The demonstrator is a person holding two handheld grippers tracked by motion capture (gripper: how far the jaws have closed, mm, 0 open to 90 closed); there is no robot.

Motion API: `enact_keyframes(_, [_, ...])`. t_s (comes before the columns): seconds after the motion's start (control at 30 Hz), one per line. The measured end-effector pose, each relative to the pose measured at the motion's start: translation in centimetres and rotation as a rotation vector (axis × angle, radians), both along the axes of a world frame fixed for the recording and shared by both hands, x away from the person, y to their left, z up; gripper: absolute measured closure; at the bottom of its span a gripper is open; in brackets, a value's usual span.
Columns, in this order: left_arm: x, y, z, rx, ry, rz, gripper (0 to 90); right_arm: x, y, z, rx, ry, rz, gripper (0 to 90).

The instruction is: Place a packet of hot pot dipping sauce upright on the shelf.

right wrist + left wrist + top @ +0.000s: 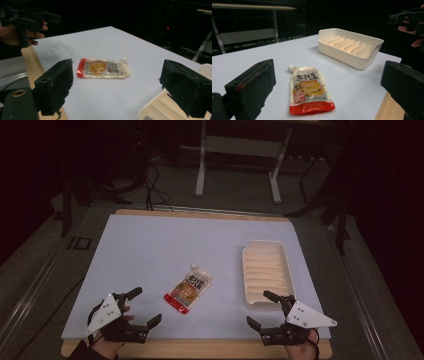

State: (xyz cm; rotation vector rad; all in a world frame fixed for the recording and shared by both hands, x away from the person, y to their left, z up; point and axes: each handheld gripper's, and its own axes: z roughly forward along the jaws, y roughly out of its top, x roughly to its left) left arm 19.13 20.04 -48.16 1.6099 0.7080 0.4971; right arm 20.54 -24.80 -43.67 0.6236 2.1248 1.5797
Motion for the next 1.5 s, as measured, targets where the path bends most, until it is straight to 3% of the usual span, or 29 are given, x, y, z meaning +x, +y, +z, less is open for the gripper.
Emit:
enact_keyframes(0.2, [-0.1,-0.2,0.0,0.007,0.005,-0.035,0.0,-0.2,0.0,0.5,-0.027,0.012,-0.025,11.0])
enact_keyframes(0.33, [-0.4,-0.6,0.0,0.027,-0.003,-0.070,0.0,-0.6,0.1,0.8,-0.053,-0.012,-0.044,10.7])
enact_keyframes(0.43, [-0.7,-1.2,0.3,0.049,0.002,-0.102,0.0,-0.8,0.2,0.9,-0.045,-0.024,-0.044,10.3])
enact_keyframes(0.6, [-1.4,-2.3,1.8,-0.019,0.045,-0.171,0.0,-0.8,0.1,1.1,-0.020,-0.027,-0.033,9.8])
enact_keyframes(0.67, [-1.7,-2.8,2.7,-0.031,0.029,-0.180,0.0,-0.8,0.1,1.2,-0.009,-0.025,-0.032,9.8])
enact_keyframes(0.77, [-1.6,-3.1,3.8,-0.045,0.053,-0.168,0.0,-0.9,0.1,1.5,-0.004,-0.031,-0.039,9.8])
enact_keyframes(0.87, [-1.3,-3.0,4.4,-0.050,0.048,-0.180,0.0,-0.9,0.4,1.5,-0.020,-0.032,-0.051,9.8])
enact_keyframes(1.03, [-0.3,-3.2,4.7,0.024,0.066,-0.165,0.0,-1.1,0.6,1.5,-0.020,-0.035,-0.043,9.9])
enact_keyframes(1.3, [2.1,-3.3,5.4,0.043,0.093,-0.129,0.0,-1.4,0.7,1.7,-0.016,-0.041,-0.010,9.8])
enact_keyframes(1.5, [4.0,-4.0,6.0,0.082,0.087,-0.113,0.0,-1.2,0.7,1.6,-0.023,-0.025,-0.030,10.0])
